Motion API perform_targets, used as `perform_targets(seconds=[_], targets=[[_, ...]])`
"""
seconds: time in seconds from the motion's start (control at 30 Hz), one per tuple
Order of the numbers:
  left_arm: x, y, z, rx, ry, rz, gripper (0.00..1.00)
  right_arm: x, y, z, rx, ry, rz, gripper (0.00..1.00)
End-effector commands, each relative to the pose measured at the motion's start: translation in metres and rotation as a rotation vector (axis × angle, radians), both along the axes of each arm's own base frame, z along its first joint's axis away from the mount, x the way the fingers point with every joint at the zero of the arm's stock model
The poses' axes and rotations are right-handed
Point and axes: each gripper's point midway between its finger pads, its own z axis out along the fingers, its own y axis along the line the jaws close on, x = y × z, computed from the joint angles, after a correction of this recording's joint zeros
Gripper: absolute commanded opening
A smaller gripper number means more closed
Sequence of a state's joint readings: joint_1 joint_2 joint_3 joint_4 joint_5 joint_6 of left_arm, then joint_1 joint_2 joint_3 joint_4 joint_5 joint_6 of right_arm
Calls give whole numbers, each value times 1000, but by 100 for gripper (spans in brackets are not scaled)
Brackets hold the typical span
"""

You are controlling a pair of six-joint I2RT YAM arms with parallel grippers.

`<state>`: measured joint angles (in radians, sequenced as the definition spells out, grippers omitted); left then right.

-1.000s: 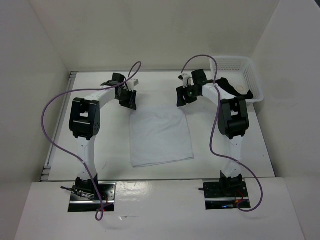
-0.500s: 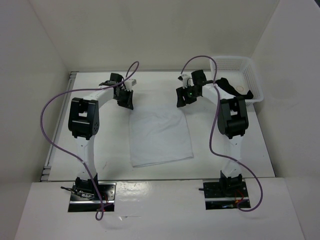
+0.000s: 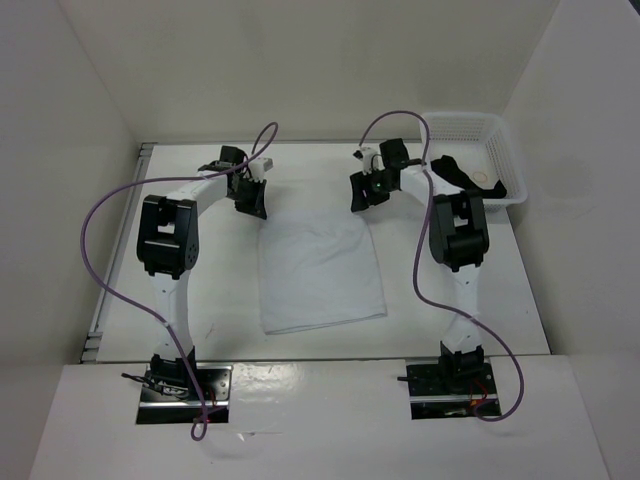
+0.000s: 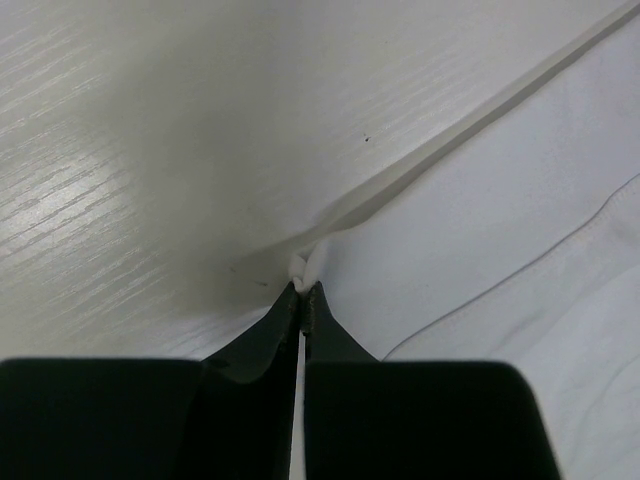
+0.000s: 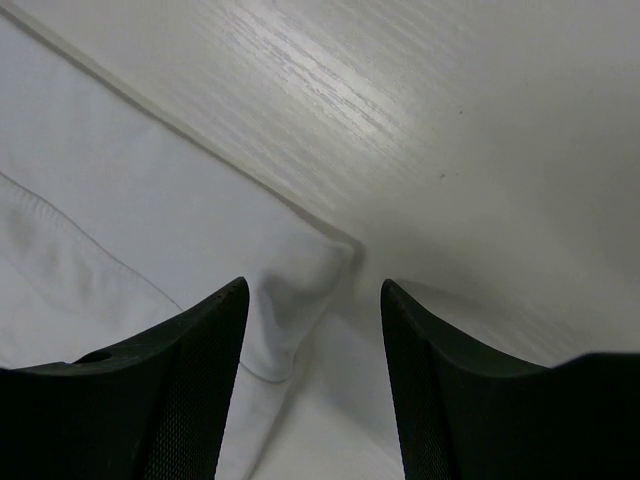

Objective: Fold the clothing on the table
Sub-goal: Fold the skirt

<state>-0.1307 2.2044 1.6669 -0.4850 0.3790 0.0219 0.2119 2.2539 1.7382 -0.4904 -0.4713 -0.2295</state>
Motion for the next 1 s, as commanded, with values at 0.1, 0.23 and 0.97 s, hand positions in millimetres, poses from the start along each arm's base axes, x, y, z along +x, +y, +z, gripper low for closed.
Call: perform_targets(seconds=[0.1, 0.23, 0.97], targets=[[-3, 4, -16, 9, 38, -12, 0, 17, 15, 6, 44, -39, 29, 59], [-3, 4, -16, 9, 38, -12, 0, 17, 15, 6, 47, -34, 22, 58], [-2, 2, -15, 5, 42, -23, 0, 13, 18, -3, 2, -3, 25, 38]])
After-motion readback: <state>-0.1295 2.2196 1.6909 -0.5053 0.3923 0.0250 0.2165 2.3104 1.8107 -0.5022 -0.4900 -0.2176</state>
